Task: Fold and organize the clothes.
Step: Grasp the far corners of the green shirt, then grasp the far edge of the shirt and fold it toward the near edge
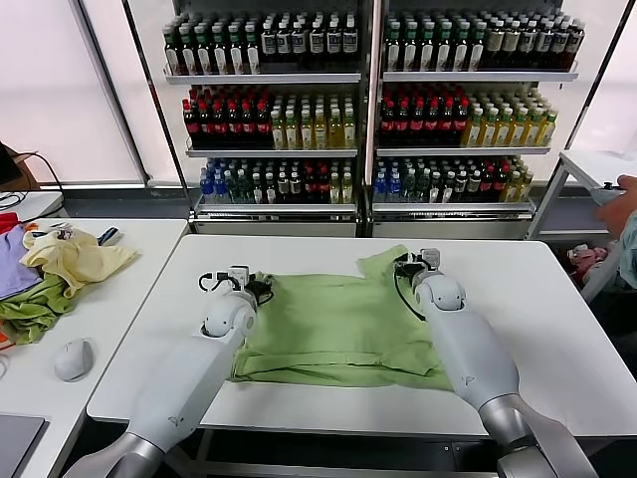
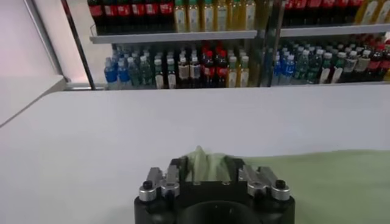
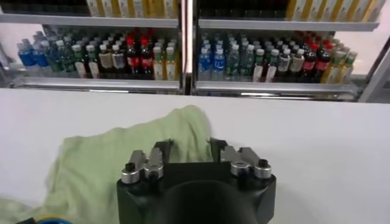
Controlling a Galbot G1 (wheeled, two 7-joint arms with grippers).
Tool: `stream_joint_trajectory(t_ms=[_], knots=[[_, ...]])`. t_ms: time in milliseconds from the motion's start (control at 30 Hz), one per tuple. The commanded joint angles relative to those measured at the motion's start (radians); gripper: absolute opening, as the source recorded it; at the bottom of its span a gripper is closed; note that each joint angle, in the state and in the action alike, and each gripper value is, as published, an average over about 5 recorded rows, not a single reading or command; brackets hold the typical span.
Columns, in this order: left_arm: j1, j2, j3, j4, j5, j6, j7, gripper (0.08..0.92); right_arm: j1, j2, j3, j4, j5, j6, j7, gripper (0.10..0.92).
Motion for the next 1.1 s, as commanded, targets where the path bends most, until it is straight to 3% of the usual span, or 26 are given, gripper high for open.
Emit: stream_joint_trajectory(t_ms=[33, 233, 333, 1100], knots=[[0.013, -0.002, -0.005, -0.023, -0.052, 0.003, 0.013, 0.308, -0.004, -0.003, -0.006, 0.007, 0.02, 0.01, -0.038, 0.31], [0.046, 0.025, -0.02, -0.111, -0.066, -0.039, 0.024, 0.144, -0.048, -0.033, -0.002, 0.11, 0.019, 0.065, -0.036, 0.149], [0.067, 0.042, -0.035, -0.166, -0.078, -0.062, 0.025, 0.107, -0.074, -0.052, 0.004, 0.18, 0.025, 0.086, -0.032, 0.117], [0.328, 0.207, -0.156, -0.604, -0.16, -0.071, 0.027, 0.104, -0.526, -0.203, 0.203, 0.866, 0.061, 0.073, -0.013, 0.116]])
